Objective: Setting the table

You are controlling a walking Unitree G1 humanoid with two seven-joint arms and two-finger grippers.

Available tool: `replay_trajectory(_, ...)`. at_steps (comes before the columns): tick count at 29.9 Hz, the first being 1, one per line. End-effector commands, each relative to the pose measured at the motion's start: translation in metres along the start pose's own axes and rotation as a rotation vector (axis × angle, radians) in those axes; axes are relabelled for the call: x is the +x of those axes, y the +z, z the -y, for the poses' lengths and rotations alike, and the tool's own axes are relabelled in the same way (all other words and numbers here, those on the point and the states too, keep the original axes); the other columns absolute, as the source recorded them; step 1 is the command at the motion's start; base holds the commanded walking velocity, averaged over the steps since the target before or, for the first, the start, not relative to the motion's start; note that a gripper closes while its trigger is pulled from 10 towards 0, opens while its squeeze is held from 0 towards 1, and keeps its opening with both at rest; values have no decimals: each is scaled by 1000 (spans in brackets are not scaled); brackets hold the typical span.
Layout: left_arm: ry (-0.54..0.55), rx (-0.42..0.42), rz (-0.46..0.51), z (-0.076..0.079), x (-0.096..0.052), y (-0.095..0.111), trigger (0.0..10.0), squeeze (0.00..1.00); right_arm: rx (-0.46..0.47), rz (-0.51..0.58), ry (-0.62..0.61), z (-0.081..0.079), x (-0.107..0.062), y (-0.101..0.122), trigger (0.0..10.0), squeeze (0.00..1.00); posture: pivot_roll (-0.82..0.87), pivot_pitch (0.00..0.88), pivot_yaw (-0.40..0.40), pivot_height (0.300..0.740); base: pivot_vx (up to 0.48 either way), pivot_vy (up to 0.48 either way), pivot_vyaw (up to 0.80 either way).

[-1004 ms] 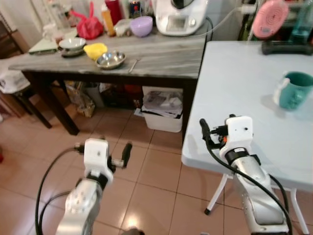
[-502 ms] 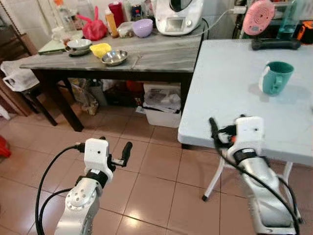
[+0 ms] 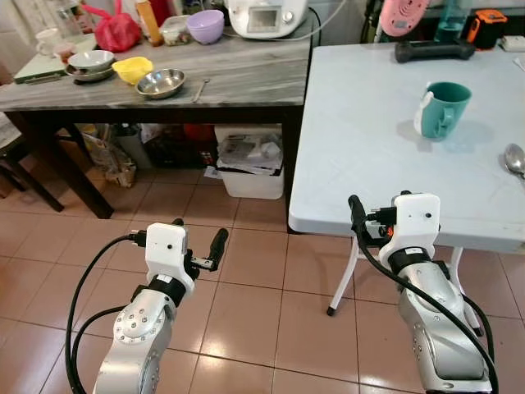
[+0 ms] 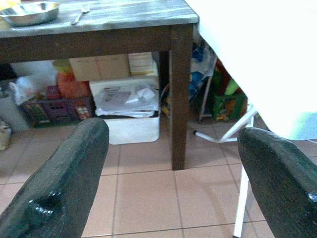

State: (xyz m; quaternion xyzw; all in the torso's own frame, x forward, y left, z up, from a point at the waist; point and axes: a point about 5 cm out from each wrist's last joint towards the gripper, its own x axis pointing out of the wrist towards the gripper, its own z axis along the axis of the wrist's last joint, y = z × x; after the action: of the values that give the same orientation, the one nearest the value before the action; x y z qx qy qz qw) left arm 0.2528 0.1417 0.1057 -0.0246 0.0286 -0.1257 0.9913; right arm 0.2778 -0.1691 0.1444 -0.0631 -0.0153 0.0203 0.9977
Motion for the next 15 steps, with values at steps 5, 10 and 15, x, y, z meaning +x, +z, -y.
replay_trajectory(5,-5,1,3,-1,0,0,10000,0,-3,28,3,-3,0,8,10000,0,-140,89,120,740,0,0,-294)
replay_trajectory(10,-15,-7,5,0,1,0,10000,0,-13,42,7,-4,2,10,10000,0,-139,86,117,740,0,-236,0)
replay_trajectory(15,-15,-10,6,0,1,1,10000,0,-20,55,6,-5,4,13,10000,0,-137,83,116,740,0,-357,0)
